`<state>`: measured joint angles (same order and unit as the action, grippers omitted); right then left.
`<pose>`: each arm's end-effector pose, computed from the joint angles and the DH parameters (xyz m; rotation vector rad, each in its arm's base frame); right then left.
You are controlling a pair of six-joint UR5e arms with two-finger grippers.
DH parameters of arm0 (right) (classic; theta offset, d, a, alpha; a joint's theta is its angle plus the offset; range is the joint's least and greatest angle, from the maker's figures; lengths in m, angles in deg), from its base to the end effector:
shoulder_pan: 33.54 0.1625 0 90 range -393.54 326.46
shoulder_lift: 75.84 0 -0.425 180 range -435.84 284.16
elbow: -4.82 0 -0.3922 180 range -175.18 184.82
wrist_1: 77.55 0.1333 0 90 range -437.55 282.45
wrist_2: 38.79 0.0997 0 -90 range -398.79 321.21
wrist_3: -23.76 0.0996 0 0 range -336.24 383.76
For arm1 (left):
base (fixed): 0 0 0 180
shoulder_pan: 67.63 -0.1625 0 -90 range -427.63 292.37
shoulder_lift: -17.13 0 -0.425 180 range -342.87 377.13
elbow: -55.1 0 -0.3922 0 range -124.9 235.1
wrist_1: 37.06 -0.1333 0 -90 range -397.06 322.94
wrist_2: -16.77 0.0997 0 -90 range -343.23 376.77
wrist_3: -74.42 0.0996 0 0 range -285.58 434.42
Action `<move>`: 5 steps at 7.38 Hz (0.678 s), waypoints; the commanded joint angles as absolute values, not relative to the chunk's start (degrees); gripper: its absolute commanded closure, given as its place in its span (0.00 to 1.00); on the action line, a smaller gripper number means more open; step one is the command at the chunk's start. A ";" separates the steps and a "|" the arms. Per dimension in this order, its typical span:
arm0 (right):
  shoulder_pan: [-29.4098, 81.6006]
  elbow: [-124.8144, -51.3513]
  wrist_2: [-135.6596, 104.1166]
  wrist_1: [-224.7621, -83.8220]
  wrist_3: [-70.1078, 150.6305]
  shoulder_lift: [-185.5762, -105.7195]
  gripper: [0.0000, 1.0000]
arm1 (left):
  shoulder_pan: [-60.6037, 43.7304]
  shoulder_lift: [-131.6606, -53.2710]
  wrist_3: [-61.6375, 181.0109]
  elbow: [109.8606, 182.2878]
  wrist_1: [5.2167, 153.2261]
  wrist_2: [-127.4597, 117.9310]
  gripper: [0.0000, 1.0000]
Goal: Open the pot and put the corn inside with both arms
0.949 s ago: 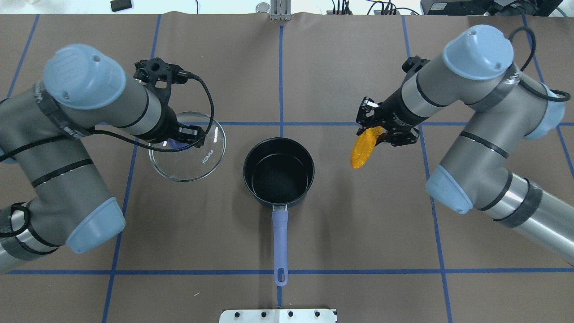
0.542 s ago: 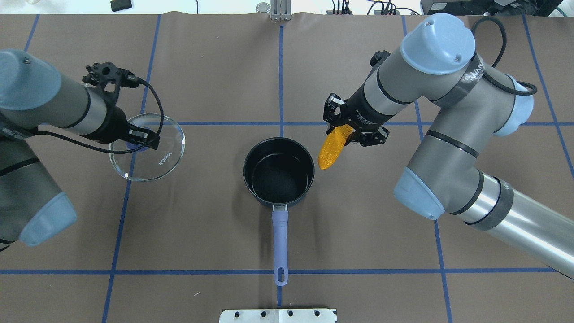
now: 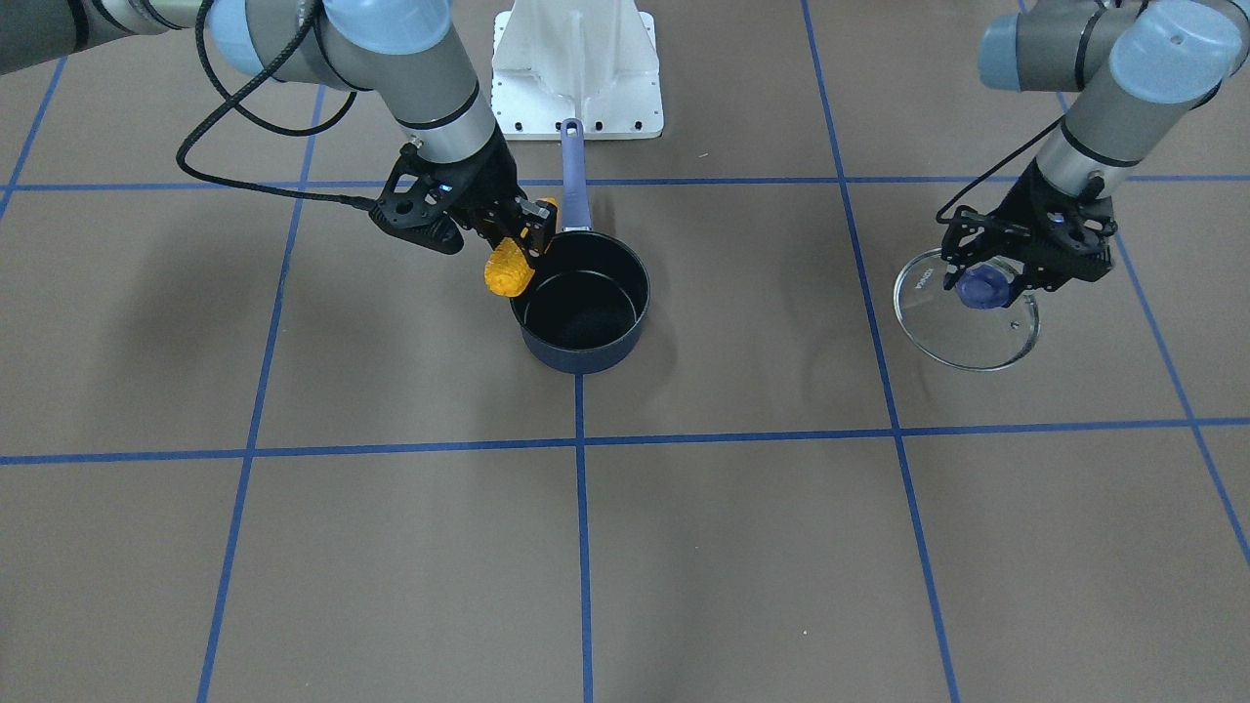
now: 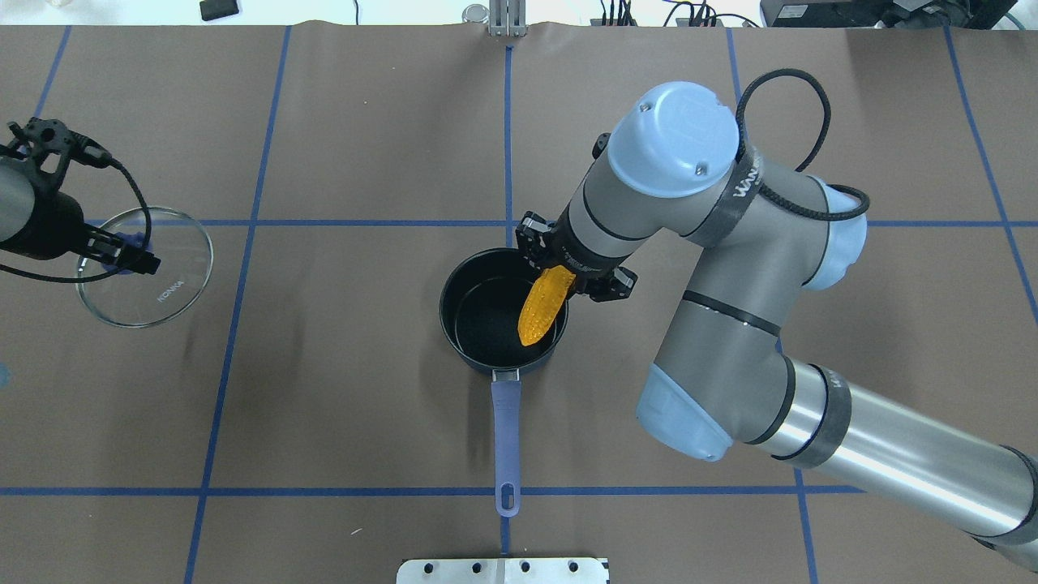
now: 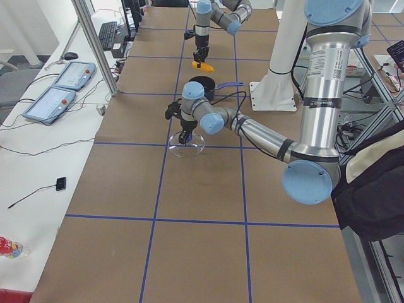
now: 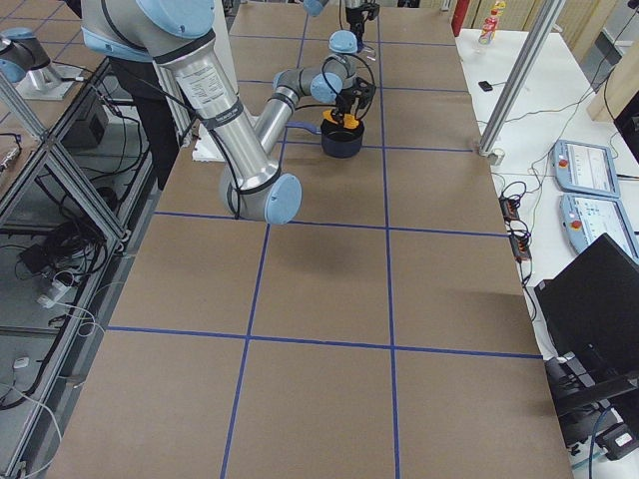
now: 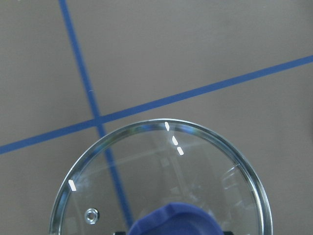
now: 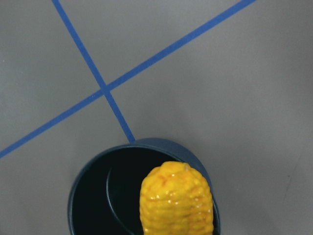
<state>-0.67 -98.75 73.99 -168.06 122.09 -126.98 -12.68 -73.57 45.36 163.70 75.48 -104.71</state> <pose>-0.4858 -0.4267 0.1607 -0.1730 -0.9609 0.4818 0.2242 -0.4612 0.4546 0.3253 0.8240 0.2981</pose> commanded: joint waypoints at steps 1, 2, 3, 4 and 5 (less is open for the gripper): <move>-3.21 -94.60 71.16 -167.99 122.02 -124.46 0.63 | -10.68 -68.76 47.26 159.71 84.37 -107.33 0.61; -3.30 -93.62 71.16 -167.64 121.59 -123.75 0.63 | -10.68 -65.96 47.26 159.61 87.63 -107.33 0.60; -3.30 -91.79 71.16 -167.63 121.41 -122.87 0.64 | -10.68 -64.19 47.26 159.78 89.14 -107.33 0.60; -3.48 -89.68 71.16 -167.63 121.23 -121.73 0.63 | -10.77 -64.00 47.26 159.52 89.50 -107.33 0.60; -4.43 -89.05 69.85 -167.63 121.23 -121.81 0.63 | -10.77 -63.99 47.26 159.52 89.50 -107.25 0.60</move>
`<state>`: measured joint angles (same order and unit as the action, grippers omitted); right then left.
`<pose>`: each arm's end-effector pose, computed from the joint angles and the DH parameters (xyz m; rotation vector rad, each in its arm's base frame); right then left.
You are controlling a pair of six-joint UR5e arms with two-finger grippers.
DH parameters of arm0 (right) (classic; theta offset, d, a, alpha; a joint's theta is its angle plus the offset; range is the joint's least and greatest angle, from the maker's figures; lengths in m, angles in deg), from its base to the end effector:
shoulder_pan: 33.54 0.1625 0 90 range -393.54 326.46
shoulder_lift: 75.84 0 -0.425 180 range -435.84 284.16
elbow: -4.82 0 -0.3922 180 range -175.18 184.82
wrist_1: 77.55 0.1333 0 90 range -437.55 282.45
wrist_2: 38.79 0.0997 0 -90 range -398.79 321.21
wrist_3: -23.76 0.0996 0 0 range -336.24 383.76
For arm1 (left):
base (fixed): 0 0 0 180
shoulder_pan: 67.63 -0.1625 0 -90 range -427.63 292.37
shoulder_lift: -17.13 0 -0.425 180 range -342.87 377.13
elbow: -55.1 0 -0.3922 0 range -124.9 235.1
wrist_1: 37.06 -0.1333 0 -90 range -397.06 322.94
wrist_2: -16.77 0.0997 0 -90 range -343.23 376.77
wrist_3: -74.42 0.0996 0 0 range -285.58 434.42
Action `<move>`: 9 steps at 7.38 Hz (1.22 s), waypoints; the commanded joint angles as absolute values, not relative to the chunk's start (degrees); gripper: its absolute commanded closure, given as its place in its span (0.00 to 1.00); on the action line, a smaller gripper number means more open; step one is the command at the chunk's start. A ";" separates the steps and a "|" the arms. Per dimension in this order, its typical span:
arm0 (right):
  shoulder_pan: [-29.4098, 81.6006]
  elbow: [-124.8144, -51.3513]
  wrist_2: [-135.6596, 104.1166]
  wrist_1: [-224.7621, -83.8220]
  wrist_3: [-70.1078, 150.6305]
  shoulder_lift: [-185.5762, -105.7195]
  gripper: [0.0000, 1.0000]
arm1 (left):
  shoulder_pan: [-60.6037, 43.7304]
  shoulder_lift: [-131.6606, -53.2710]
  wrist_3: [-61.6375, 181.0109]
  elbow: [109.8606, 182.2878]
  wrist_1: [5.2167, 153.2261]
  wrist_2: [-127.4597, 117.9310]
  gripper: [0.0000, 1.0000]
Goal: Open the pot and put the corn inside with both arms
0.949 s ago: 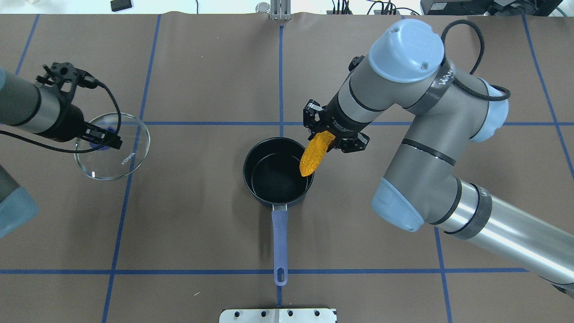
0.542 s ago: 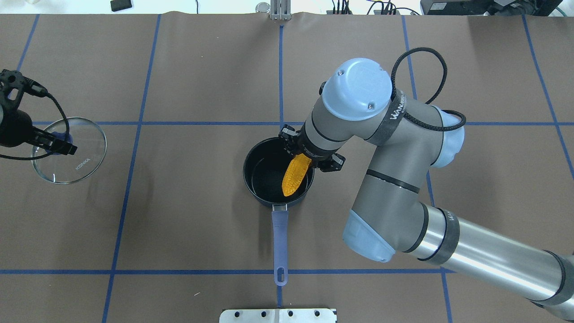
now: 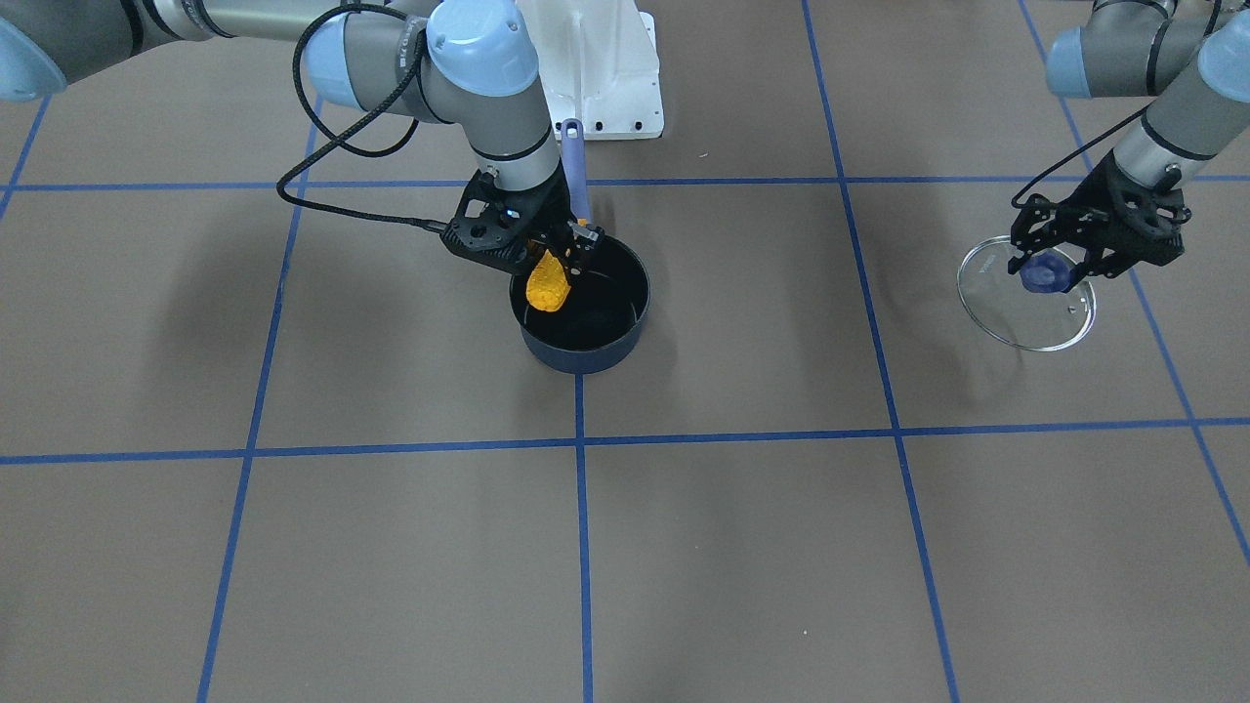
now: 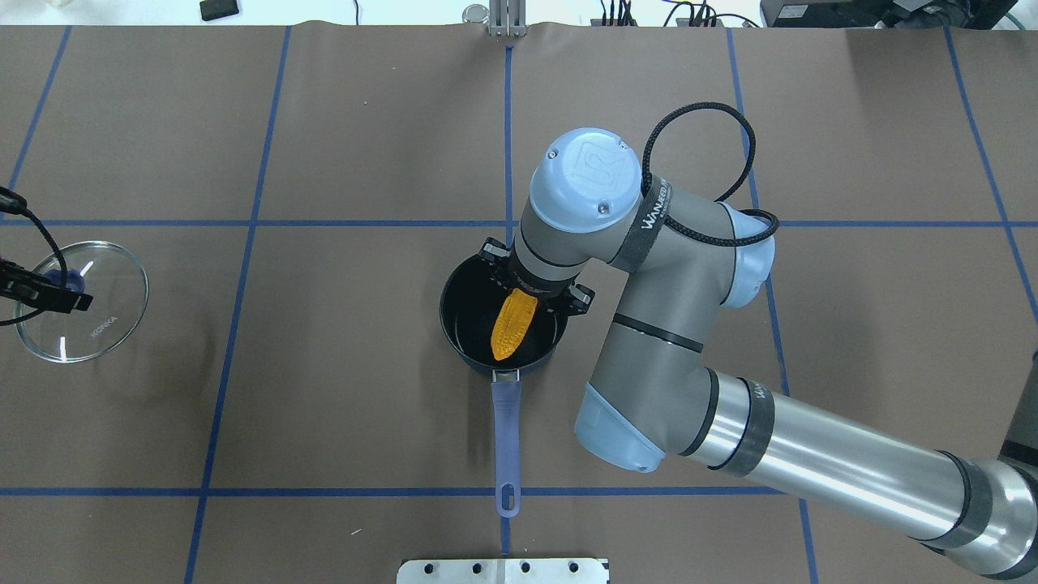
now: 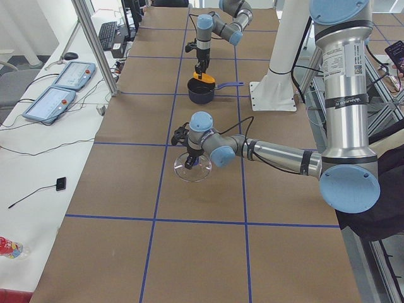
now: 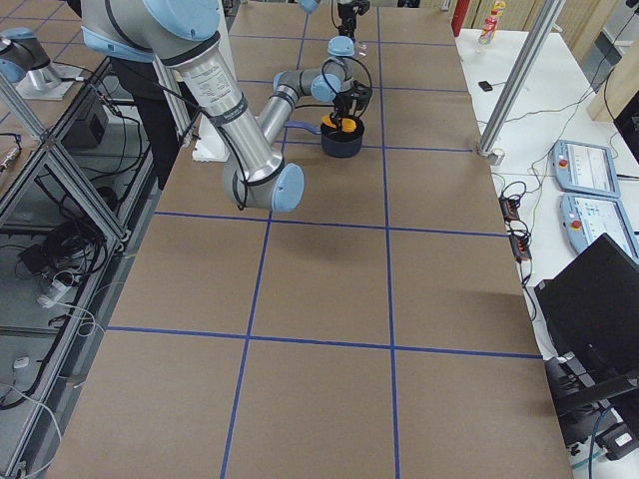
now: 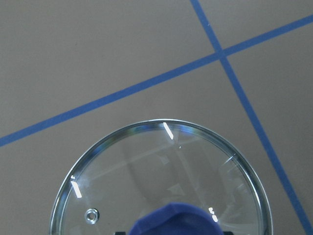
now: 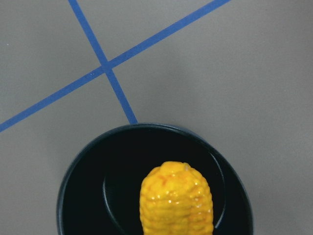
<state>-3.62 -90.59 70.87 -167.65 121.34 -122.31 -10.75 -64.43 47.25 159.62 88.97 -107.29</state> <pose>-0.5453 -0.4289 0.1616 -0.1538 -0.8981 0.4630 0.1847 -0.4250 0.5357 0.3324 0.8504 0.3149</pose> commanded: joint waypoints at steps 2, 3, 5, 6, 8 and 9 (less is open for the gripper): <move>-6.02 -86.86 67.73 -164.24 121.32 -122.07 0.63 | -10.85 -64.17 46.74 159.00 89.50 -106.90 0.60; -6.29 -85.54 67.73 -162.12 121.58 -121.98 0.63 | -10.94 -64.69 46.64 157.86 89.50 -106.72 0.60; -6.38 -85.44 67.64 -162.01 121.76 -121.98 0.62 | -11.29 -65.57 46.82 155.75 89.59 -106.72 0.59; -6.38 -85.53 67.64 -162.01 121.67 -121.90 0.62 | -11.38 -66.62 46.82 154.61 89.59 -106.54 0.59; -5.51 -85.96 67.21 -162.10 120.54 -121.37 0.00 | -11.30 -68.04 46.56 153.98 89.59 -106.54 0.58; -4.72 -86.05 67.38 -162.27 120.44 -121.02 0.00 | -11.29 -68.04 46.47 154.07 89.59 -106.54 0.58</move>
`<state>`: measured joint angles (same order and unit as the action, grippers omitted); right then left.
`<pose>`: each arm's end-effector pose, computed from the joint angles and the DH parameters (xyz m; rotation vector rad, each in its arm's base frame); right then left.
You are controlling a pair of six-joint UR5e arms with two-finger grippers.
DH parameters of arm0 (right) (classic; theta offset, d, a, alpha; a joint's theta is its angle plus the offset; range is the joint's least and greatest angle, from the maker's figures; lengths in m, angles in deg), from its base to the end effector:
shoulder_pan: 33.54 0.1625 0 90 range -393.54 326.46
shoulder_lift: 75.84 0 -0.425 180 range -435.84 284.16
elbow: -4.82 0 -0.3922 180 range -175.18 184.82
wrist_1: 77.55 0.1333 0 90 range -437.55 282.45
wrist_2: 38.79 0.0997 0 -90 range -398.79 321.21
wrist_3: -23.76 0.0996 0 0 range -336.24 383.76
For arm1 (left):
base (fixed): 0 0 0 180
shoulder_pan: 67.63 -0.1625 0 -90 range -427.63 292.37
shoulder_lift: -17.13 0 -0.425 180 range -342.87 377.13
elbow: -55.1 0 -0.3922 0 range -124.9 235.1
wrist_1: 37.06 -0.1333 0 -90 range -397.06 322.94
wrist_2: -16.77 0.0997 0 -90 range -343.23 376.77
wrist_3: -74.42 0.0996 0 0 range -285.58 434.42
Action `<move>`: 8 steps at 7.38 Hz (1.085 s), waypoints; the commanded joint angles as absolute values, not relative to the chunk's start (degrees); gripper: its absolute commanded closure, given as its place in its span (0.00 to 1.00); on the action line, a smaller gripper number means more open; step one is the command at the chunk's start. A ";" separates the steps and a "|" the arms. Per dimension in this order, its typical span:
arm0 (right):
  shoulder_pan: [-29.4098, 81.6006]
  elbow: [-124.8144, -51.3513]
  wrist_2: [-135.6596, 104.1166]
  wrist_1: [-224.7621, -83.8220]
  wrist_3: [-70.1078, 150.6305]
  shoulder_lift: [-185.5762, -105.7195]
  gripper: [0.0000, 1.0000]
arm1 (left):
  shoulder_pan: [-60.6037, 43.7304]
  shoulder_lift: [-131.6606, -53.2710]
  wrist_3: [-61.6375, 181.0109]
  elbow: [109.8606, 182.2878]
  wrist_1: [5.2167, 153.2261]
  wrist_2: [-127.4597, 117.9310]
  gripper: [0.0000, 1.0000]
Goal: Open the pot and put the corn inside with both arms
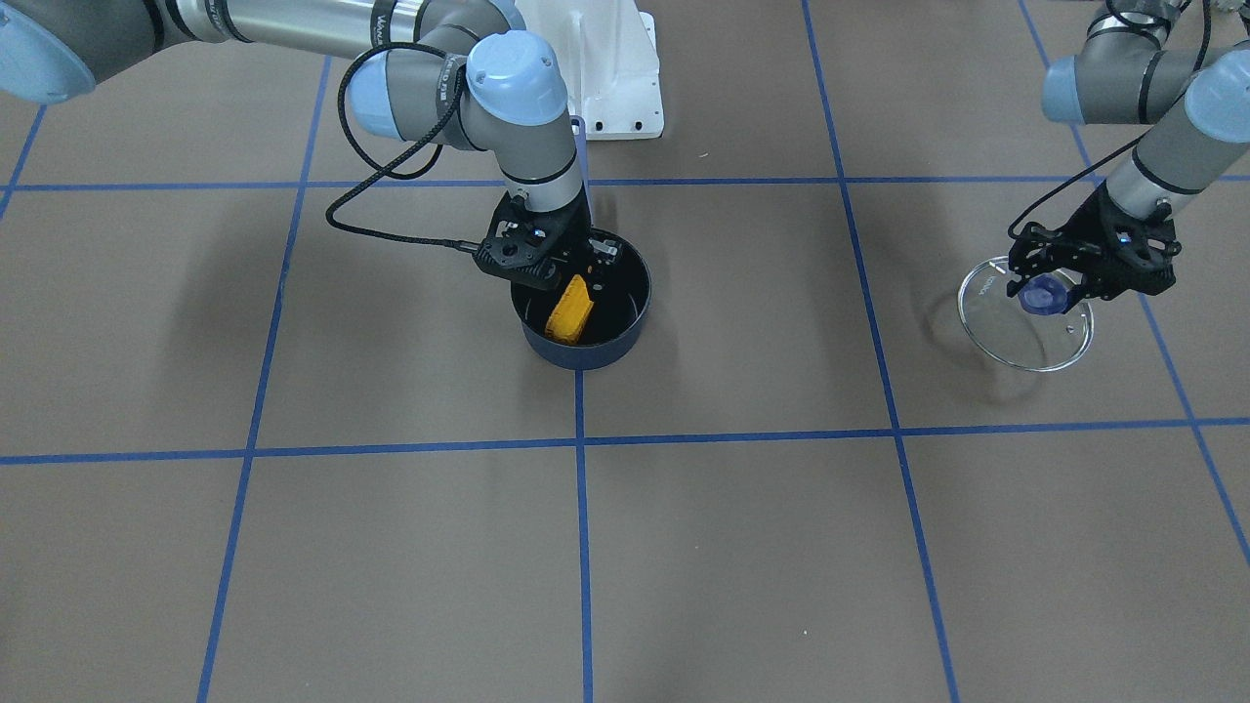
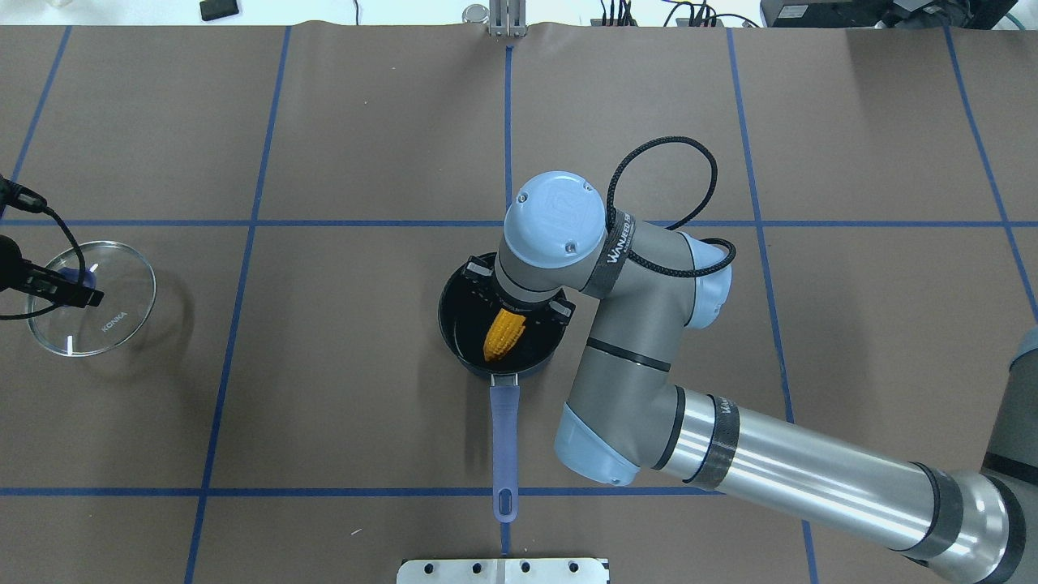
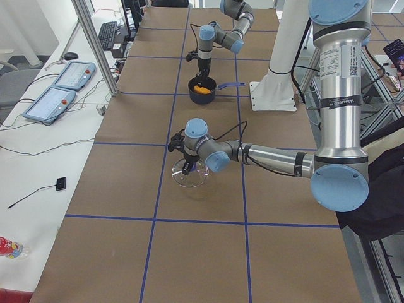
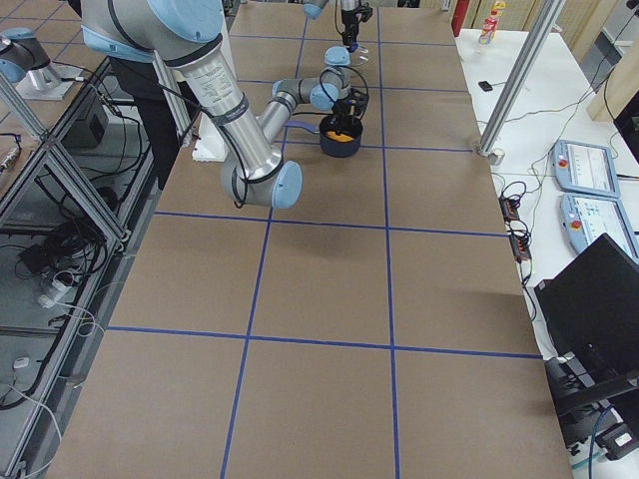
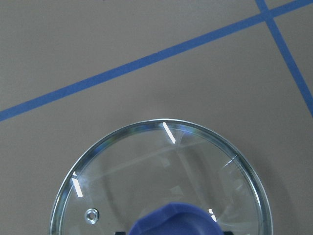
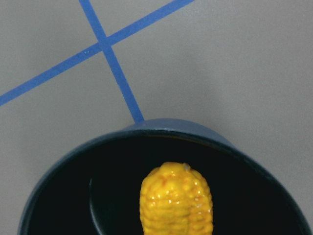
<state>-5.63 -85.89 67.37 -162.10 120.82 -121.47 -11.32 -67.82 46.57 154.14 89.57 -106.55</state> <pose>-0.5792 -0.4263 0.1724 -0.1015 -0.9166 0.4426 0.2029 -0.4461 0.5568 0.3075 0.8324 0.3012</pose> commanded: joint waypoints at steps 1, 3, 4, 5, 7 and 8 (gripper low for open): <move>-3.58 -85.97 67.73 -162.18 120.35 -120.67 0.00 | -11.38 -68.04 46.56 153.90 89.51 -106.54 0.58; 0.98 -86.14 72.18 -162.62 117.29 -119.88 0.00 | -11.47 -70.39 46.56 151.63 89.50 -106.54 0.58; 3.27 -86.40 74.91 -162.62 116.58 -119.61 0.00 | -11.47 -71.19 46.56 150.74 89.50 -106.54 0.58; 4.86 -86.93 76.76 -162.62 116.14 -119.61 0.00 | -11.47 -71.81 46.56 150.21 89.50 -106.54 0.58; 6.10 -87.29 77.75 -162.62 115.70 -119.61 0.00 | -11.56 -72.52 47.08 149.50 89.42 -106.45 0.45; 6.62 -87.81 78.01 -162.62 115.69 -119.61 0.00 | -11.56 -72.87 47.34 149.06 89.42 -106.45 0.33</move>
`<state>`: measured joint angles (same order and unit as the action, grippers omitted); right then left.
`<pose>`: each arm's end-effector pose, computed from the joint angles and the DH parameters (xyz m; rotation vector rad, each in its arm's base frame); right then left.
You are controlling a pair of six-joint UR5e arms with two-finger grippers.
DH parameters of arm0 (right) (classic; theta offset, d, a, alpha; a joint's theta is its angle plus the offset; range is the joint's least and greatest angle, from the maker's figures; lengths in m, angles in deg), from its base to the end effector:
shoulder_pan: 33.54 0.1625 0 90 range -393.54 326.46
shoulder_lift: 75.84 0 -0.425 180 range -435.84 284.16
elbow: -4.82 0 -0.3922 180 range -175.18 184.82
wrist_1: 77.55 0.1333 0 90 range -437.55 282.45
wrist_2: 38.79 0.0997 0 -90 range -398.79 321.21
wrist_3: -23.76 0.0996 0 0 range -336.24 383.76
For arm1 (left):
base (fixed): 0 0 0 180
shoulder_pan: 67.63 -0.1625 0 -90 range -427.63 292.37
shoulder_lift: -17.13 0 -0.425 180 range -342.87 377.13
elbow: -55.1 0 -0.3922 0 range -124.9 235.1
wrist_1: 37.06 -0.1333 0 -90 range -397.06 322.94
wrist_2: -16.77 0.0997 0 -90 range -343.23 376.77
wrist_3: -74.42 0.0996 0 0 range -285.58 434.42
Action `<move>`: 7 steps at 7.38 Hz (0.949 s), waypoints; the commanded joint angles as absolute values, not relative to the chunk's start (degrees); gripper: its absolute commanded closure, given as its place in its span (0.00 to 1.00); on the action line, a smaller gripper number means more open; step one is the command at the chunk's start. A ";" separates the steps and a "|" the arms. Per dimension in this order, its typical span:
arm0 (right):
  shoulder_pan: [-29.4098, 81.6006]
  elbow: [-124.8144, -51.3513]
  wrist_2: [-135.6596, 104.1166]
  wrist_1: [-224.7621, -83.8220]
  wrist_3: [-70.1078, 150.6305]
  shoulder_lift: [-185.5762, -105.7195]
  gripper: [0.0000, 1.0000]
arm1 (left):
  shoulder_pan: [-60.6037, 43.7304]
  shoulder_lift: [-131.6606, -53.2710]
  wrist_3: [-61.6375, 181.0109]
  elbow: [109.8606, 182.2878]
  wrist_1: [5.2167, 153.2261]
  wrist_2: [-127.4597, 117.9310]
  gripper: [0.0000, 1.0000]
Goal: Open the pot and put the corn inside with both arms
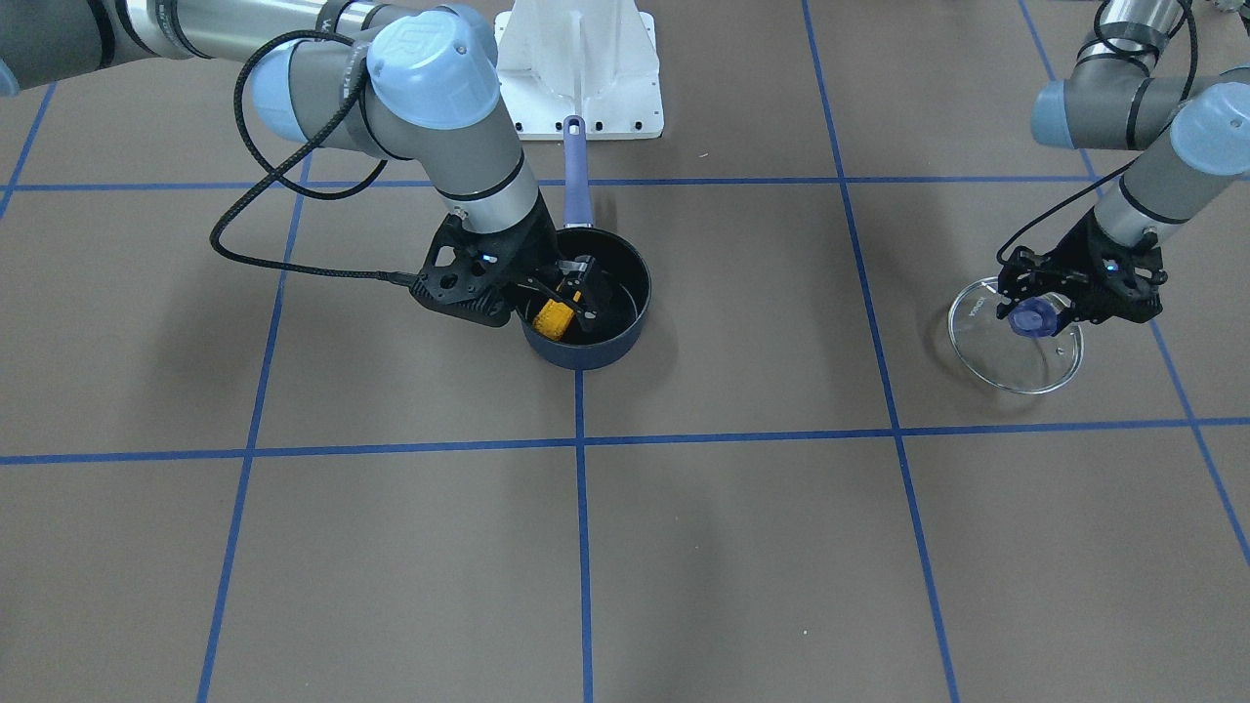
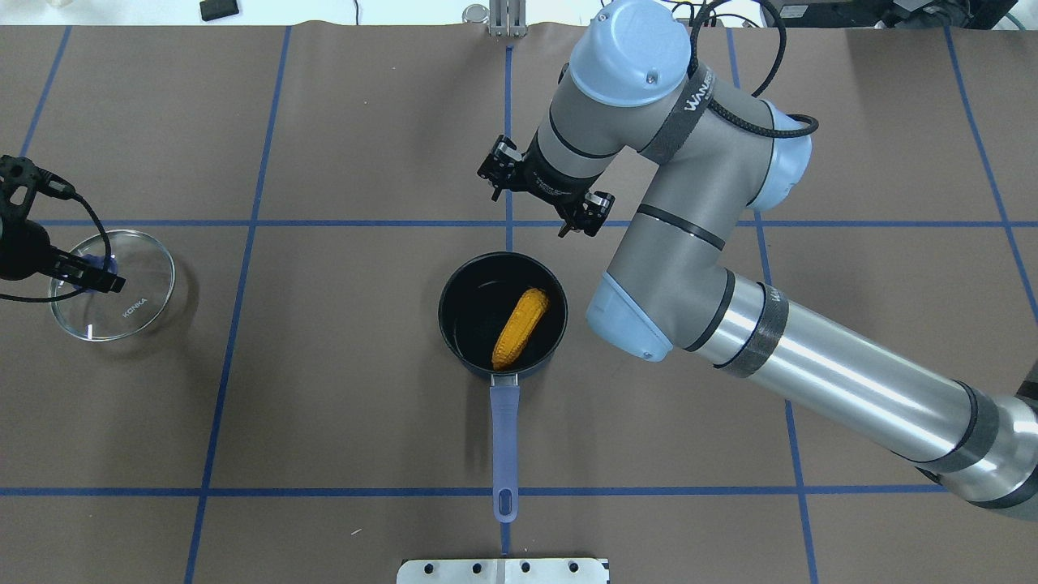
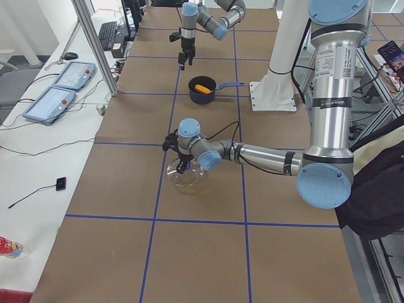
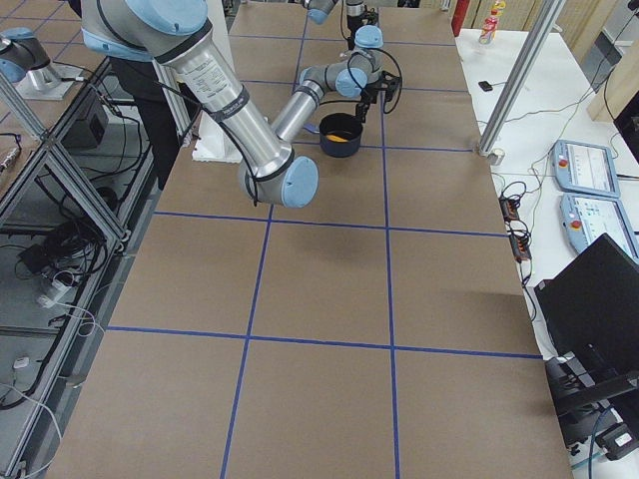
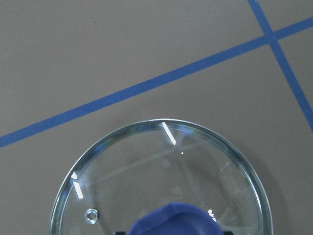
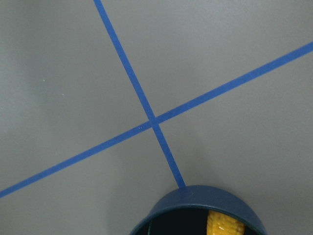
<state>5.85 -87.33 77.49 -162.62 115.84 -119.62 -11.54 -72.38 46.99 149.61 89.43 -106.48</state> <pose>-0.4833 -0.5123 0.1368 -0.1112 -1.0086 0.4482 0.2234 -0.4734 0.5586 0.3080 0.8303 0.3107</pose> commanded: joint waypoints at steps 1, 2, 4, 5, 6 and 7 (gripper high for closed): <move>7.76 -88.94 78.88 -162.62 115.78 -119.87 0.00 | -11.56 -72.87 47.43 149.06 89.42 -106.45 0.29; 8.29 -89.39 79.15 -162.54 115.69 -120.05 0.00 | -11.56 -72.87 47.43 149.06 89.42 -106.45 0.28; 9.17 -89.83 79.33 -162.53 114.91 -120.22 0.00 | -11.56 -72.96 47.43 148.88 89.33 -106.45 0.27; 10.40 -90.53 79.51 -162.54 114.55 -120.83 0.00 | -11.56 -72.96 47.52 148.71 89.33 -106.45 0.17; 11.11 -91.84 79.77 -162.45 113.59 -121.97 0.00 | -11.56 -73.05 47.44 148.88 89.42 -106.45 0.09; 12.77 -94.12 80.38 -162.45 111.32 -124.33 0.00 | -11.47 -72.96 47.43 149.75 89.33 -106.98 0.03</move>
<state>11.07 -91.80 79.79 -162.48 113.48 -122.04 -11.55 -72.99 47.46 149.06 89.36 -106.58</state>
